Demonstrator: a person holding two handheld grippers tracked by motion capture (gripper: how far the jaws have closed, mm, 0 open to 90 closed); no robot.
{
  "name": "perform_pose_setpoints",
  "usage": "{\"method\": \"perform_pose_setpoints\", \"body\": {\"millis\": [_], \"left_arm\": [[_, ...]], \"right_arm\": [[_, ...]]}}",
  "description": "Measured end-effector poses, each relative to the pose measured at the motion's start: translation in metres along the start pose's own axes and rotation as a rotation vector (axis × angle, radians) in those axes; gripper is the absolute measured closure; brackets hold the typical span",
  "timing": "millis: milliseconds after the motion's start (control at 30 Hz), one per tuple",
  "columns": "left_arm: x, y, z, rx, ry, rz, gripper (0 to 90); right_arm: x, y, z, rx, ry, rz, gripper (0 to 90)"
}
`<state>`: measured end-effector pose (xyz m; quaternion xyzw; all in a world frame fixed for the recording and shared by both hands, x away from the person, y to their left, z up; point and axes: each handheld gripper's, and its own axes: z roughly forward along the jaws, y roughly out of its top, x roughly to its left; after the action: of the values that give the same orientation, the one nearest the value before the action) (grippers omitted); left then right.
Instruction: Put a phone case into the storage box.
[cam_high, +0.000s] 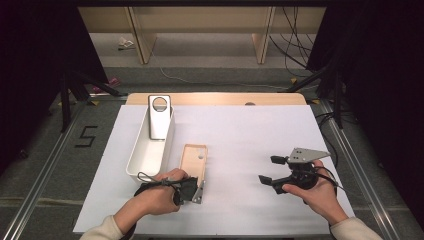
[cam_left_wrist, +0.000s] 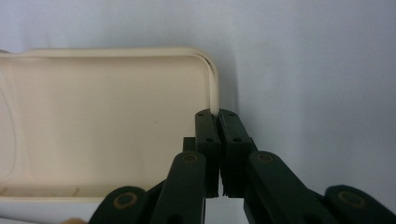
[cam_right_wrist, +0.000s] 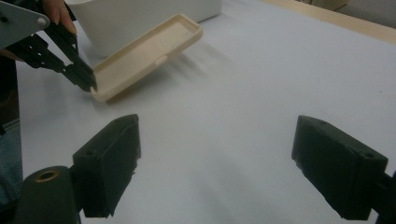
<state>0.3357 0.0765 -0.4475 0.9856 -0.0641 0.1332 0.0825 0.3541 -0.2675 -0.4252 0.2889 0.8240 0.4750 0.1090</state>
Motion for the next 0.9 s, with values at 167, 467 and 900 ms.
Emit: {"method": "perform_pose_setpoints", "body": {"millis": [167,467,900], "left_arm": [[0.0,0.003,-0.004,-0.011,0.008,-0.002,87.0],[0.001,0.011,-0.01,-0.029,0.021,0.005,87.1],[0.002,0.03,-0.013,-0.039,0.027,0.041,87.1]], "right_arm": [[0.0,0.001,0.001,-0.001,-0.001,-0.001,16.4],[0.001,0.004,0.007,-0.003,0.005,0.007,16.3],[0.002,0.015,0.027,-0.004,0.02,0.025,16.8]]}}
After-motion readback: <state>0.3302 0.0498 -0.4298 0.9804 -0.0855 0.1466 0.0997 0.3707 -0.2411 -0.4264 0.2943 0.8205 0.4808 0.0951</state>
